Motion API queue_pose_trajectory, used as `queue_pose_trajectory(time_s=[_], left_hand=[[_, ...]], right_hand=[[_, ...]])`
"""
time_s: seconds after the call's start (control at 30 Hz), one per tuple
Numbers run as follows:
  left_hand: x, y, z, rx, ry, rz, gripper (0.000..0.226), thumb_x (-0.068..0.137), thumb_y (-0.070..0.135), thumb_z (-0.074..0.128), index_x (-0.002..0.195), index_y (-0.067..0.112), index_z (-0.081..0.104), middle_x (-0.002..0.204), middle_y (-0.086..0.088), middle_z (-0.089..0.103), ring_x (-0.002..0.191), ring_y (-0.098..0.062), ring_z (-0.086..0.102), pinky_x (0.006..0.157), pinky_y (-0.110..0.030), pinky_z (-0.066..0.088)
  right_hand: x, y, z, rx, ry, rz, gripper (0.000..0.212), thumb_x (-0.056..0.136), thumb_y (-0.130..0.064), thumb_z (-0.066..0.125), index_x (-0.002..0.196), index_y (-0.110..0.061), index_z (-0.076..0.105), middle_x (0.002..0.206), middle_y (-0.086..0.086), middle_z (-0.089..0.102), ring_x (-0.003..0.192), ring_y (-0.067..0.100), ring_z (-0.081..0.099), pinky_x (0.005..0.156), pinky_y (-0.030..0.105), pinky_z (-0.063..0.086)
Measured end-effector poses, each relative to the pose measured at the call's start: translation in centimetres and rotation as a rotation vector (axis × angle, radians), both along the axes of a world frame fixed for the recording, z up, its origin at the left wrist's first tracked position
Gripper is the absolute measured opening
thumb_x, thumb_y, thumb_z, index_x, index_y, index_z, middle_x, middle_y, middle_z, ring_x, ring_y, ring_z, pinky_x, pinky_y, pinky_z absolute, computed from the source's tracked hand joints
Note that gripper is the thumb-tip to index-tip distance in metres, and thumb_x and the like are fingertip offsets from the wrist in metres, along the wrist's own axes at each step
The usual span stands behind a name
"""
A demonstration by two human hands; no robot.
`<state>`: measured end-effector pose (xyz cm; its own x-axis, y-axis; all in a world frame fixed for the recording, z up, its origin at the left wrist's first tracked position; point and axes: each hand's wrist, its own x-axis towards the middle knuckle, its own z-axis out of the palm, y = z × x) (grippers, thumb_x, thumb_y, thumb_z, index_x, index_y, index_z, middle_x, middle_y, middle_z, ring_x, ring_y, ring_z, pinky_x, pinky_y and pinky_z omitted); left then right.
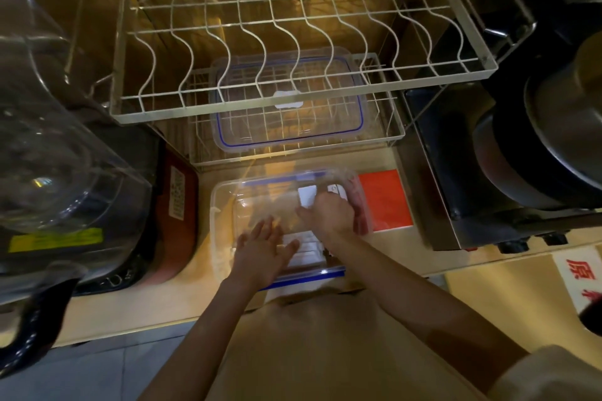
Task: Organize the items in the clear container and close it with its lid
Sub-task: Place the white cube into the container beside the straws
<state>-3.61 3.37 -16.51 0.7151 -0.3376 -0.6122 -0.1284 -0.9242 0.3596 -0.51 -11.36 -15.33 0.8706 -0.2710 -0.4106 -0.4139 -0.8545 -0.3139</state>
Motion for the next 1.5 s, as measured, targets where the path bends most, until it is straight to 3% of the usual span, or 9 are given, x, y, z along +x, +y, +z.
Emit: queue_pose_trajectory(time_s=[0.2,0.37,0.47,0.6,1.0,1.2,1.3,1.43,1.5], left_hand=[[0.1,-0.1,0.3,0.016,0.005,0.001,0.061,0.094,0.052,0.023,0.146,0.021,0.021,0.160,-0.001,0.004,0.147,-0.017,-0.001,0.117,-0.047,0.007],[-0.1,0.0,0.1,0.003,-0.012,-0.010,0.059,0.094,0.053,0.023,0.145,0.022,0.023,0.160,-0.001,0.006,0.147,-0.017,0.001,0.117,-0.048,0.008],[-0.1,0.1,0.0,-0.010,-0.016,0.000,0.069,0.085,0.058,0.017,0.144,0.023,0.025,0.160,-0.001,0.008,0.147,-0.019,0.002,0.117,-0.050,0.010],[-0.1,0.0,-0.1,0.026,-0.016,-0.016,0.061,0.094,0.052,0.025,0.146,0.020,0.022,0.160,-0.002,0.004,0.147,-0.018,0.001,0.117,-0.048,0.009],[-0.1,0.1,-0.5,0.000,-0.019,-0.008,0.058,0.095,0.048,0.029,0.147,0.025,0.017,0.160,-0.001,0.005,0.147,-0.019,0.000,0.117,-0.049,0.011],[0.6,-0.1,0.5,-0.043,0.012,0.034,0.048,0.094,0.042,0.037,0.138,0.023,0.036,0.155,-0.006,0.025,0.144,-0.023,0.021,0.115,-0.049,0.025],[1.9,-1.4,2.3,-0.167,-0.029,0.095,0.041,0.092,0.032,0.048,0.130,0.018,0.047,0.128,-0.011,0.059,0.114,-0.025,0.056,0.095,-0.036,0.045],[3.4,-5.3,5.8,-0.379,-0.134,0.038,0.030,0.090,0.019,0.052,0.119,0.015,0.058,0.113,-0.004,0.067,0.094,-0.013,0.060,0.078,-0.023,0.040],[4.1,-7.7,7.0,-0.471,-0.169,0.020,0.029,0.089,0.019,0.054,0.117,0.018,0.058,0.105,-0.001,0.070,0.092,-0.012,0.063,0.079,-0.026,0.047]], right_hand=[[0.5,-0.5,-0.8,-0.107,0.006,0.129,0.083,0.089,-0.048,0.050,0.144,0.001,0.012,0.105,0.016,0.068,0.097,0.031,0.066,0.071,0.035,0.052],[0.1,-1.0,0.0,-0.113,-0.011,0.195,0.083,0.088,-0.054,0.048,0.143,0.000,0.018,0.111,0.015,0.066,0.101,0.030,0.065,0.071,0.034,0.050],[-1.5,-1.0,-0.6,-0.167,-0.160,0.444,0.047,0.092,-0.034,0.047,0.129,-0.005,0.044,0.122,0.013,0.058,0.113,0.028,0.055,0.083,0.038,0.049],[-2.9,-1.0,-2.1,-0.288,-0.274,0.592,0.035,0.065,-0.023,0.069,0.099,-0.011,0.068,0.098,0.005,0.069,0.091,0.021,0.065,0.079,0.030,0.053],[-2.3,-2.0,-0.3,-0.042,-0.115,0.581,0.044,0.089,-0.017,0.046,0.131,-0.004,0.046,0.137,0.014,0.047,0.126,0.030,0.044,0.105,0.040,0.036],[-3.0,-3.3,2.8,0.234,-0.261,0.288,0.037,0.093,-0.014,0.046,0.130,-0.011,0.051,0.138,0.007,0.050,0.123,0.023,0.048,0.103,0.037,0.042],[-4.0,-5.0,4.7,0.431,-0.366,-0.037,0.028,0.095,-0.013,0.046,0.121,-0.011,0.058,0.122,0.006,0.062,0.103,0.019,0.061,0.085,0.023,0.047],[-5.2,-8.4,5.9,0.486,-0.440,-0.405,0.022,0.095,-0.016,0.049,0.112,-0.010,0.061,0.097,-0.003,0.063,0.076,0.002,0.058,0.067,0.006,0.043],[-5.8,-10.0,5.2,0.539,-0.415,-0.613,0.021,0.093,-0.019,0.051,0.111,-0.012,0.060,0.100,0.001,0.064,0.081,0.008,0.061,0.076,0.019,0.052]])
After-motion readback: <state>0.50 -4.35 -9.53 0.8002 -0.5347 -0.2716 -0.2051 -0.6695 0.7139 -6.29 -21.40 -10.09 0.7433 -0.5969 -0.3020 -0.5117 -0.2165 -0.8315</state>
